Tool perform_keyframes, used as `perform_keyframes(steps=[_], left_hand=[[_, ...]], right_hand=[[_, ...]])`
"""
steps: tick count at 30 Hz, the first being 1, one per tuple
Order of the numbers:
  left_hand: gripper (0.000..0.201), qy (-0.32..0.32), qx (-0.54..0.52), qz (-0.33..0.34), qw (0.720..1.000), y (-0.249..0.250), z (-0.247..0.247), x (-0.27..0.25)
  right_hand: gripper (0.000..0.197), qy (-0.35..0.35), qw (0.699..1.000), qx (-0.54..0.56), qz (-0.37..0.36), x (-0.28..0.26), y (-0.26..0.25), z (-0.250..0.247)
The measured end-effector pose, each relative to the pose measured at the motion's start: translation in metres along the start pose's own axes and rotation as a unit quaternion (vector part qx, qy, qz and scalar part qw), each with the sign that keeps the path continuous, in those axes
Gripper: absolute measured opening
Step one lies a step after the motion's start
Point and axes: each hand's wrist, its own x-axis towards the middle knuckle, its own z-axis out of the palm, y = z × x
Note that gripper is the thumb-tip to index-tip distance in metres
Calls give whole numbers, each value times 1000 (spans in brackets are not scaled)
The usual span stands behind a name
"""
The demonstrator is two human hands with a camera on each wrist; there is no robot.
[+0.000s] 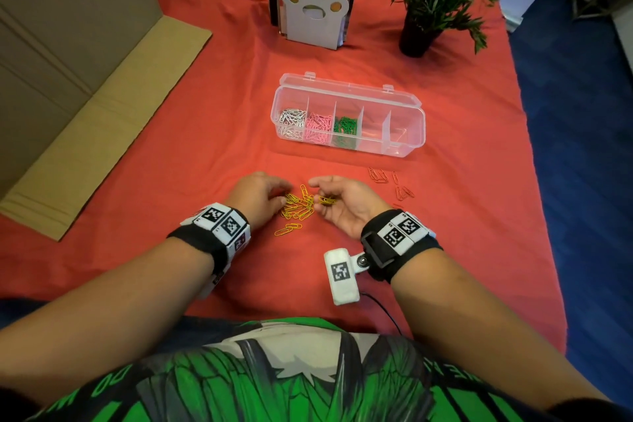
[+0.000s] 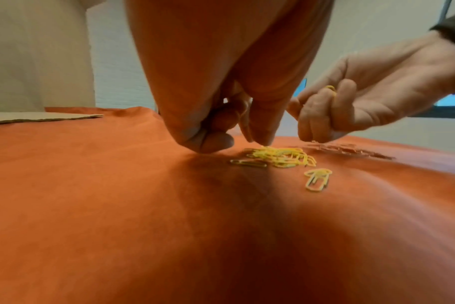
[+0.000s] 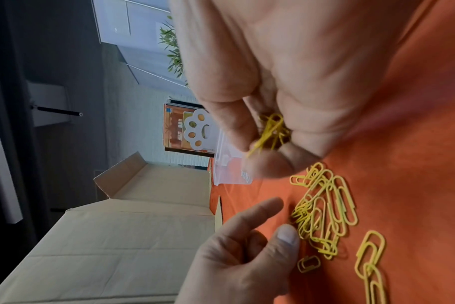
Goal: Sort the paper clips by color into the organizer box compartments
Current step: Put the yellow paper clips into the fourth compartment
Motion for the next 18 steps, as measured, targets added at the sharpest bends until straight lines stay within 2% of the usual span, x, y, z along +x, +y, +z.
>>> perform_keyframes(steps=[3, 5, 9, 11, 14, 15, 16, 17, 18], left_hand=[[33, 1, 38, 18, 999, -2, 5, 1], [27, 3, 50, 27, 998, -3, 6, 3], [16, -14, 63, 35, 997, -5, 11, 6], [13, -8, 35, 20, 999, -6, 12, 7], [13, -13, -78, -59, 995, -1, 5, 9], [17, -35, -165, -96, 981, 1, 1, 8], [18, -57, -277, -132, 950, 3, -3, 6], [15, -65, -390, -165, 904, 5, -6, 3], [9, -71, -495, -189, 845, 6, -9, 0]], right_hand=[[25, 20, 999, -19, -16, 2, 0, 3], [25, 49, 993, -104, -26, 5, 1, 4], [21, 126, 936, -325, -37, 13, 7, 6], [22, 123, 938, -320, -43, 14, 10, 8], [20, 77, 973, -214, -45, 11, 11, 10], [21, 70, 975, -204, -48, 11, 11, 9], [22, 70, 973, -215, -53, 10, 10, 8], [22, 76, 966, -242, -57, 11, 9, 6], [23, 86, 955, -278, -59, 11, 9, 5]])
